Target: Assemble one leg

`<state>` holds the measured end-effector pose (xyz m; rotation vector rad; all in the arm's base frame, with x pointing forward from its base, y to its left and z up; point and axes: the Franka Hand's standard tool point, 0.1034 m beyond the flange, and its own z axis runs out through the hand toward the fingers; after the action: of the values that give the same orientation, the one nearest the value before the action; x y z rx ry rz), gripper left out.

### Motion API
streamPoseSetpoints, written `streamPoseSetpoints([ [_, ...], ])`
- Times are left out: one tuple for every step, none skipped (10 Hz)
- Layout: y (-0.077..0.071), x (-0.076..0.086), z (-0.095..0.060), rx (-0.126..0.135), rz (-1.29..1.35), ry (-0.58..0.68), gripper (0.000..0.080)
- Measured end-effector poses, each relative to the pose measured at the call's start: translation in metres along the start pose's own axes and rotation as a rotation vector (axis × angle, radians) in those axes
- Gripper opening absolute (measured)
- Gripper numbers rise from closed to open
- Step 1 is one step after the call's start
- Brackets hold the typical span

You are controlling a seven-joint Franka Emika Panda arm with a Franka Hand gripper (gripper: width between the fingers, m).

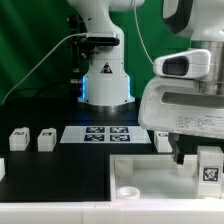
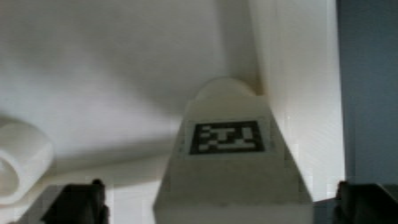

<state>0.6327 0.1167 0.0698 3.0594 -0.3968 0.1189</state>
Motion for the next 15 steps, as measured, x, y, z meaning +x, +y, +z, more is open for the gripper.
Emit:
streamPoseSetpoints([
  [0.0002, 0.0001, 0.0, 0.0, 0.038, 0.0, 0.0495],
  [0.0004, 0.0002, 0.0, 0.0, 0.042, 0.0, 0.0495],
  [-0.0001, 0.0, 0.0, 0.002, 0.123, -0.001, 0.0344],
  [-0.0006, -0.0006, 0.0002, 0.003, 0.252, -0.003, 0.0295],
  [-0.0009, -0.0011, 0.0004, 0.005, 0.37, -0.005, 0.0295],
  [-0.001, -0.0012, 0.0005, 0.008, 0.459, -0.008, 0.0295],
  [-0.0012, -0.0014, 0.0008, 0.008, 0.519, -0.01, 0.0295],
  [-0.0012, -0.0006, 0.0021, 0.008, 0.748, -0.024, 0.0295],
  [-0.0011, 0.0004, 0.0028, 0.013, 0.914, -0.032, 0.0295],
  [-0.0019, -0.0004, 0.0028, 0.02, 1.081, -0.046, 0.0295],
  [-0.0023, -0.0009, 0.0027, 0.026, 1.256, -0.06, 0.0295],
  [-0.0032, -0.0012, 0.0031, 0.039, 1.437, -0.071, 0.0295],
  [-0.0037, -0.0018, 0.0029, 0.045, 1.587, -0.073, 0.0295],
  [-0.0044, -0.0018, 0.0026, 0.047, 1.611, -0.073, 0.0295],
  [-0.0042, -0.0019, 0.0027, 0.047, 1.592, -0.074, 0.0295],
])
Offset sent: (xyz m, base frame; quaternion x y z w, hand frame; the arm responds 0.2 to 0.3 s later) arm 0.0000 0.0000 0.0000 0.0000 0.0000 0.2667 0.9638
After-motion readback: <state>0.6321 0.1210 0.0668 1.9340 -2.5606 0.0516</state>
